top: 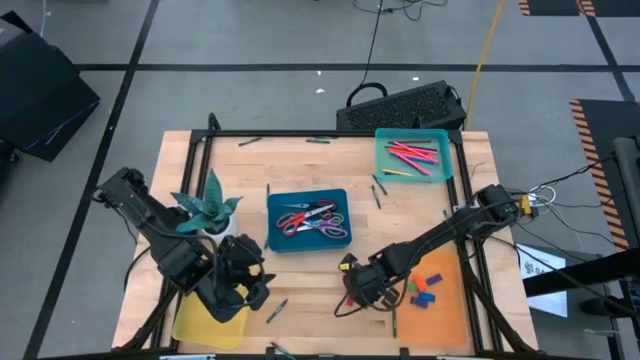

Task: Sort crayons/erasers/pens/pencils in bins
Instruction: Put the pink eraser into the orange bin, then put the red eraser into the orange bin, then put the green crayon into the yellow bin

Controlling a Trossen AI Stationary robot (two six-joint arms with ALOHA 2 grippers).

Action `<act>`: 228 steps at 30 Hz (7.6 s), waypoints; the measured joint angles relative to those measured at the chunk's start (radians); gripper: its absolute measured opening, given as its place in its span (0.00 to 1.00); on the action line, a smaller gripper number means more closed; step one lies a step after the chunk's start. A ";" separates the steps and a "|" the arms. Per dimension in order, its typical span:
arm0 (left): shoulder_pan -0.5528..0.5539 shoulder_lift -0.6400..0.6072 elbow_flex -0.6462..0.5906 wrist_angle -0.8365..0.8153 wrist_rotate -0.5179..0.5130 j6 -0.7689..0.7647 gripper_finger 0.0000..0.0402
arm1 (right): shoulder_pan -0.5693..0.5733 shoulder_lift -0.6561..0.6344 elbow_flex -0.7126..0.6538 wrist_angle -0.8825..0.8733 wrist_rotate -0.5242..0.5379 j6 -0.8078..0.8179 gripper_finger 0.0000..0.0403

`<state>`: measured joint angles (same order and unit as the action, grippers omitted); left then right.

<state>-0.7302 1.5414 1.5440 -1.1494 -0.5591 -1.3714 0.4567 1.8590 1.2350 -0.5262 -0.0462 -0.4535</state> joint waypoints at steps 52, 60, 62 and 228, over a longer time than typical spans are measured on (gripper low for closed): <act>0.026 0.000 0.000 -0.001 -0.068 -0.065 0.62 | 0.090 -0.269 0.000 -0.166 0.026 -0.164 0.20; 0.058 0.000 0.000 -0.002 -0.081 -0.039 0.62 | 0.182 -0.434 -0.038 -0.457 0.023 0.107 0.20; 0.074 0.000 0.000 -0.002 -0.082 -0.030 0.62 | 0.197 -0.451 -0.097 -0.454 0.020 0.170 0.20; 0.132 0.589 -0.077 0.263 0.602 -0.022 0.07 | 0.282 -0.474 0.245 -0.239 0.517 0.389 0.49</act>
<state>-0.5983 2.1300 1.4670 -0.8869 0.0429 -1.3933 0.7386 1.3846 1.4800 -0.7653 0.4709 -0.0647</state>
